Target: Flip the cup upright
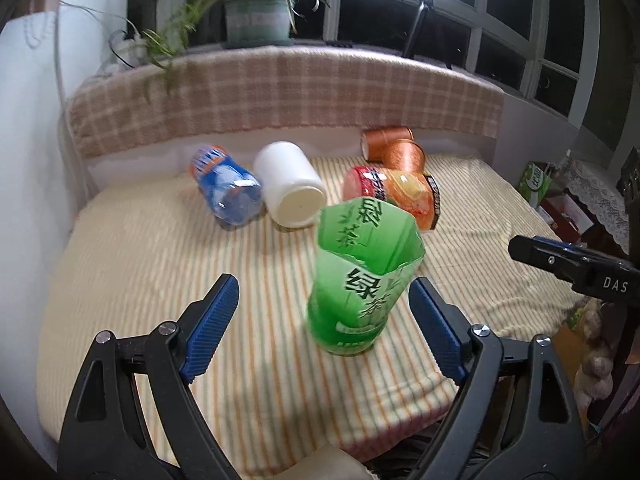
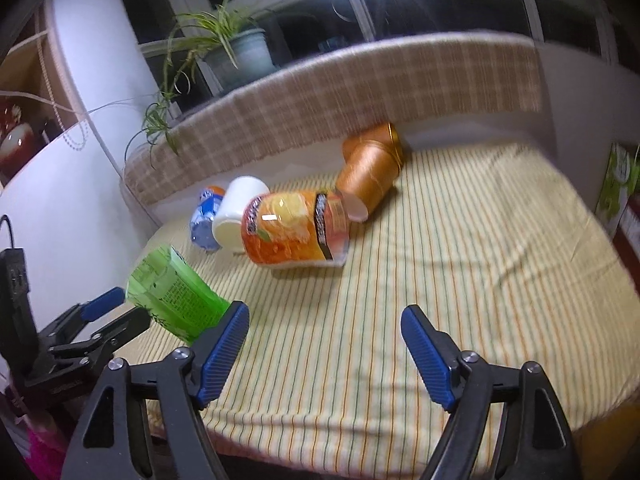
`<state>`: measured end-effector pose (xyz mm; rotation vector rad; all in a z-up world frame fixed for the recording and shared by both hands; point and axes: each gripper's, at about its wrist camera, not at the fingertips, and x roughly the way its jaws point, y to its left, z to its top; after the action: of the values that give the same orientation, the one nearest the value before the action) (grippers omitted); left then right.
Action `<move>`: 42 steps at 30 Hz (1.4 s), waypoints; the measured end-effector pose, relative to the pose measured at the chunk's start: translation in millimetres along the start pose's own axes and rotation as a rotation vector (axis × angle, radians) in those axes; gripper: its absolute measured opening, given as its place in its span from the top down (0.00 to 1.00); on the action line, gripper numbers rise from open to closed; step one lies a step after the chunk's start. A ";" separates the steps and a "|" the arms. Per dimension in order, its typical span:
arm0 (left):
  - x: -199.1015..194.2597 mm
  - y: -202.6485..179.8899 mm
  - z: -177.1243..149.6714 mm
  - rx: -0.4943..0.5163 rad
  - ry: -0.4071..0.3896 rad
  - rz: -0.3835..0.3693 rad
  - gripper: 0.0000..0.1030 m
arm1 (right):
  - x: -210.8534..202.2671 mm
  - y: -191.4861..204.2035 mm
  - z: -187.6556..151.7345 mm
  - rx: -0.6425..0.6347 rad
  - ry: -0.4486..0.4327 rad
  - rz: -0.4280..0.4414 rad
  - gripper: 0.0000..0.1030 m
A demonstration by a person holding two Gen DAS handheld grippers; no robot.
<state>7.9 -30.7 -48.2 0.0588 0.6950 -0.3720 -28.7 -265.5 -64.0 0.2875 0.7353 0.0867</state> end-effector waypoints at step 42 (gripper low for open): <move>-76.2 2.6 -7.3 -0.044 -0.325 0.245 0.00 | -38.7 41.8 -1.0 -0.164 -0.277 -0.160 0.00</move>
<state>-49.5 -3.0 -5.6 0.0394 0.3682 -0.1258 -57.0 -232.2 -27.6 0.0802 0.4708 -0.0446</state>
